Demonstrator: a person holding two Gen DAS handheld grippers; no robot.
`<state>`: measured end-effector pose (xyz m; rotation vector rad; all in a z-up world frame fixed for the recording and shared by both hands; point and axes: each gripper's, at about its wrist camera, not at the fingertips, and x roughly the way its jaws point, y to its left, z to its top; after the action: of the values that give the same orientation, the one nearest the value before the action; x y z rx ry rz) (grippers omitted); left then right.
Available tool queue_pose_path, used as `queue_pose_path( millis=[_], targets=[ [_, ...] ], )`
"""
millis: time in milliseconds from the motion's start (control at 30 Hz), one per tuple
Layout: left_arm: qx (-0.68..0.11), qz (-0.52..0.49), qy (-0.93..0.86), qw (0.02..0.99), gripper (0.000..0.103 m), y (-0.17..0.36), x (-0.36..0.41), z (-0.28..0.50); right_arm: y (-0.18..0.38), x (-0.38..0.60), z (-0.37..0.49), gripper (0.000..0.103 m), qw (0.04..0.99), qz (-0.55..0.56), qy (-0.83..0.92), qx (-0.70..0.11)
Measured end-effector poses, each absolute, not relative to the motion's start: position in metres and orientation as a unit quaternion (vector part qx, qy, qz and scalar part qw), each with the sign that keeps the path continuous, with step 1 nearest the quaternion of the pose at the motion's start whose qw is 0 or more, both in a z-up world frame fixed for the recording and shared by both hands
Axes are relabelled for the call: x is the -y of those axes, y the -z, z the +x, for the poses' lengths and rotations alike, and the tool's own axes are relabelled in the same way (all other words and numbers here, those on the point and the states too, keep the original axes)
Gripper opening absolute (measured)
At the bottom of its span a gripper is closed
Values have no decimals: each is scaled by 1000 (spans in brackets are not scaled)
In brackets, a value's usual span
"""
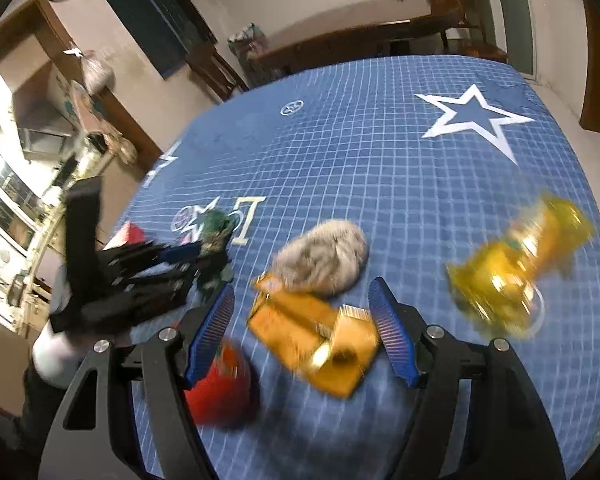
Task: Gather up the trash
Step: 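Grasp the green sponge with the left gripper while the right grasps the white towel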
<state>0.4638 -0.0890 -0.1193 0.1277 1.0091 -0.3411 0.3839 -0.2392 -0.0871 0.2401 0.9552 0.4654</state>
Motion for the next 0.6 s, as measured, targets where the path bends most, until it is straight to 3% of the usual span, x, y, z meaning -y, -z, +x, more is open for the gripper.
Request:
queue_pose_path(
  millis=[300, 367, 433, 600],
  targets=[
    [-474, 58, 162, 864, 32, 120, 93, 466, 109, 203, 415, 67, 852, 43, -165, -495],
    [-469, 55, 161, 866, 32, 122, 93, 465, 110, 201, 413, 61, 855, 35, -160, -492],
    [-466, 52, 160, 869, 32, 122, 93, 464, 109, 199, 412, 47, 859, 19, -151, -489],
    [-461, 58, 152, 872, 32, 123, 96, 463, 115, 198, 412, 48, 855, 4, -147, -497]
  ],
)
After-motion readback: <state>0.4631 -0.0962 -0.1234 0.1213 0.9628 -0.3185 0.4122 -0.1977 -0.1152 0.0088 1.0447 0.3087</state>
